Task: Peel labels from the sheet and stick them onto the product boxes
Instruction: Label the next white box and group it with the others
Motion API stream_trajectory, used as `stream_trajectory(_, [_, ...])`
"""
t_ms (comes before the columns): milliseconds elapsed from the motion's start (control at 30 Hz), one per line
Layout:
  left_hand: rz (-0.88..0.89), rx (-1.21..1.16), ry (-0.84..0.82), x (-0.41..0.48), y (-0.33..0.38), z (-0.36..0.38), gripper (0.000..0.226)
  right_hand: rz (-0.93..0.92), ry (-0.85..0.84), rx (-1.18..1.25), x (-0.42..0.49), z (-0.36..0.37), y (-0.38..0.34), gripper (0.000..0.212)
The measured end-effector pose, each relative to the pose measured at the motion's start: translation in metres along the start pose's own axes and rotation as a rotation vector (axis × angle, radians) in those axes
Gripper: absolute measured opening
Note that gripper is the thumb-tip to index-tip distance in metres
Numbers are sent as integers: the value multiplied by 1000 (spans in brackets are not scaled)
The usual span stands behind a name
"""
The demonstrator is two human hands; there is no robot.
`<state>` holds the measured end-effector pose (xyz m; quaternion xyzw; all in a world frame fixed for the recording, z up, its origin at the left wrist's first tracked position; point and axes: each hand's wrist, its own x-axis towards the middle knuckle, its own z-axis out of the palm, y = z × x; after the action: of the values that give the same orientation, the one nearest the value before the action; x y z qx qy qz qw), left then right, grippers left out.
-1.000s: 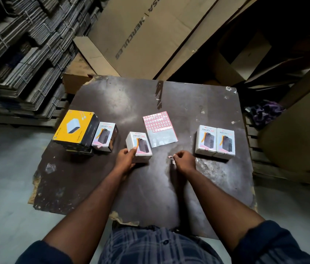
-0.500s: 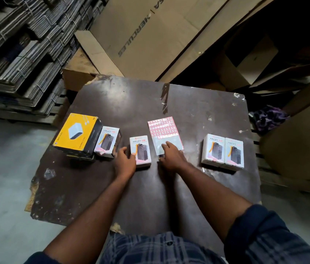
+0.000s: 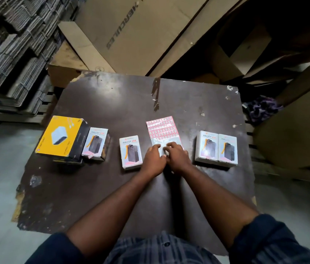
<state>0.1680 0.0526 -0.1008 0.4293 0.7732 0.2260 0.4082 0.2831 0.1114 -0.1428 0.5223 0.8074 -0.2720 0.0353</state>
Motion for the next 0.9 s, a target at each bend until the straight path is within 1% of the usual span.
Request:
stream_trajectory(67, [-125, 28, 6, 9, -2, 7, 50, -3, 20, 6, -4, -1, 6, 38])
stream_trajectory(100, [-186, 6, 26, 15, -4, 12, 48, -6, 28, 8, -6, -1, 8, 39])
stream_trajectory(200, [-374, -215, 71, 36, -18, 27, 39, -18, 38, 22, -11, -1, 13, 44])
stream_trajectory(267, [-436, -388, 107, 49, -29, 41, 35, -27, 46, 46, -13, -1, 15, 42])
stream_trajectory(333, [-443, -484, 122, 39, -15, 37, 28, -35, 53, 74, -16, -2, 17, 43])
stream_trajectory(400, [-440, -538, 100, 32, 0, 31, 15, -38, 56, 115, -18, -2, 19, 46])
stream_trajectory(433, [-449, -553, 75, 34, -1, 31, 15, -40, 59, 134, -19, -1, 20, 46])
stream_trajectory(467, [-453, -555, 76, 38, -2, 31, 20, -42, 63, 152, -19, -1, 21, 44])
stream_trajectory(567, [-474, -526, 92, 64, -17, 37, 46, -25, 64, 211, -19, -1, 24, 44])
stream_trajectory(633, [-465, -541, 106, 86, -34, 46, 49, -1, 68, 253, -19, -1, 25, 48])
stream_trajectory(767, [-457, -594, 116, 116, -62, 59, 38, 28, 88, 314, -19, -1, 24, 42])
stream_trajectory(833, [-464, -608, 95, 107, -52, 51, 24, 65, 114, 383, -16, -2, 24, 37])
stream_trajectory(900, [-460, -656, 64, 94, -38, 43, 12, 127, 185, 484, -13, -7, 23, 33])
